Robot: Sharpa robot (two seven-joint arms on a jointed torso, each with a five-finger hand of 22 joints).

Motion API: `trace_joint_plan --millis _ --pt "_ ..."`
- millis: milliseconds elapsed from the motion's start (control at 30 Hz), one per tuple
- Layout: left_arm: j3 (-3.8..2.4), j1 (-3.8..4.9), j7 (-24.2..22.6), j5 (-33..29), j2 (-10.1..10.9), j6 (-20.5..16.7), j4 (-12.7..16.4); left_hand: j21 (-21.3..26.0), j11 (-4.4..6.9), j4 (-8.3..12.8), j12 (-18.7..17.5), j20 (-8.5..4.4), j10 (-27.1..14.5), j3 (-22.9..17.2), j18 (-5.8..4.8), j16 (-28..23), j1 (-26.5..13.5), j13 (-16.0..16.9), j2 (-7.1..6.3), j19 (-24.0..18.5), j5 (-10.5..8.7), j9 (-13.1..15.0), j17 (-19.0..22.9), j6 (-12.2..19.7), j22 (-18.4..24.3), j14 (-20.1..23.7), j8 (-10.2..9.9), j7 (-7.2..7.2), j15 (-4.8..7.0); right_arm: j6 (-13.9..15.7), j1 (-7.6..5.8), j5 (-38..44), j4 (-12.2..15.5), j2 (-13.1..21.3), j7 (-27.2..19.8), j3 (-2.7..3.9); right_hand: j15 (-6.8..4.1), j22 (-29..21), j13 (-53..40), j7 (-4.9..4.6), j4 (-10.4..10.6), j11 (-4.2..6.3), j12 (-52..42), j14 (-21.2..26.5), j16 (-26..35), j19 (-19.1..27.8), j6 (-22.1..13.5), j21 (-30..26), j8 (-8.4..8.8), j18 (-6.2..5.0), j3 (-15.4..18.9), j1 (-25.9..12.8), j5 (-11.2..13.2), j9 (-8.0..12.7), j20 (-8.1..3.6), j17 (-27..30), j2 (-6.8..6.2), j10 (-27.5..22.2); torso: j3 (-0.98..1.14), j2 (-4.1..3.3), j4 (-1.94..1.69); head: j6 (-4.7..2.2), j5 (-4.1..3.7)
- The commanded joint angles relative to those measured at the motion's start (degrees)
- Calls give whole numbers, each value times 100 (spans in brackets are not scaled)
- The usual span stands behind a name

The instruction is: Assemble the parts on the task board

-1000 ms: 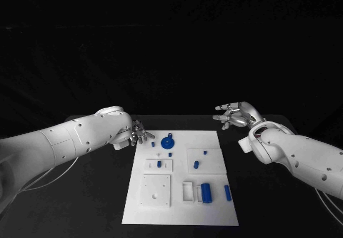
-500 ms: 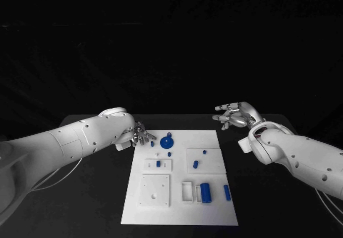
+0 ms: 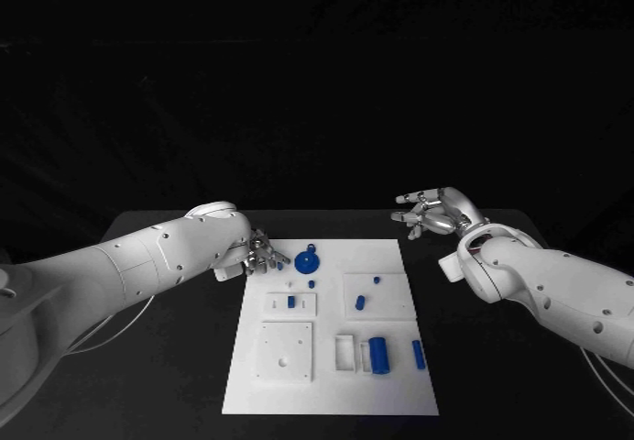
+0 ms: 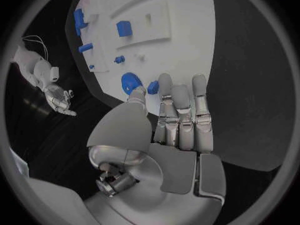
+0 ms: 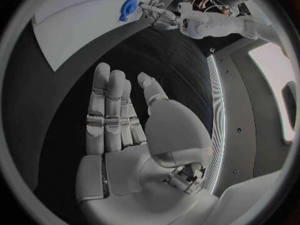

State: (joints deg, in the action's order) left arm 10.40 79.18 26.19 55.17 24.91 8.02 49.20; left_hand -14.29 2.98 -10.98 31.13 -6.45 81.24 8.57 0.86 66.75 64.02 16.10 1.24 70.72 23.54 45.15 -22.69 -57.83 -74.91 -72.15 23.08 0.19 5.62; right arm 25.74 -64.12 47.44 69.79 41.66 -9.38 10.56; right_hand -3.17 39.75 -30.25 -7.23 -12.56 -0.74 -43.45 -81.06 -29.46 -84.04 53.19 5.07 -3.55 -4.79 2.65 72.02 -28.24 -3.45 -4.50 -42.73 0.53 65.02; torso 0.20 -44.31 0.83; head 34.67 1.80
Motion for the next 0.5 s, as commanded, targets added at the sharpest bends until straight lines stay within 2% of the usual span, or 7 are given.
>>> trace_joint_plan --millis 33,267,500 --pt "0 -10 -118 -1 -28 177 -10 -30 11 40 31 -3 -42 -18 -86 38 5 -9 49 -34 -21 -4 8 -46 -113 29 -19 6 4 -44 2 -10 10 -4 -58 3 14 -6 8 2 31 9 -6 -4 29 -16 -32 10 18 36 -10 -62 -20 6 40 1 -14 -41 -3 1 0 3 -10" --pt "0 -18 -135 -2 -23 163 -32 -29 9 85 26 -1 -45 -31 -86 38 36 -19 119 -39 0 -16 24 -47 -112 33 -46 6 2 -44 2 -10 11 -2 -55 3 14 -6 8 2 31 9 -6 -4 29 -16 -32 10 18 36 -10 -62 -20 6 40 1 -14 -41 1 7 -11 13 -20" --pt "0 -19 -154 -3 -15 180 -37 -28 12 195 16 -2 -41 -116 -86 39 161 -29 264 -45 55 -39 36 -51 -113 37 -78 -2 4 -47 2 -10 5 -4 -54 3 14 -6 8 2 31 9 -6 -4 29 -16 -32 10 18 36 -10 -62 -20 6 40 1 -14 -41 0 5 -7 13 -15"
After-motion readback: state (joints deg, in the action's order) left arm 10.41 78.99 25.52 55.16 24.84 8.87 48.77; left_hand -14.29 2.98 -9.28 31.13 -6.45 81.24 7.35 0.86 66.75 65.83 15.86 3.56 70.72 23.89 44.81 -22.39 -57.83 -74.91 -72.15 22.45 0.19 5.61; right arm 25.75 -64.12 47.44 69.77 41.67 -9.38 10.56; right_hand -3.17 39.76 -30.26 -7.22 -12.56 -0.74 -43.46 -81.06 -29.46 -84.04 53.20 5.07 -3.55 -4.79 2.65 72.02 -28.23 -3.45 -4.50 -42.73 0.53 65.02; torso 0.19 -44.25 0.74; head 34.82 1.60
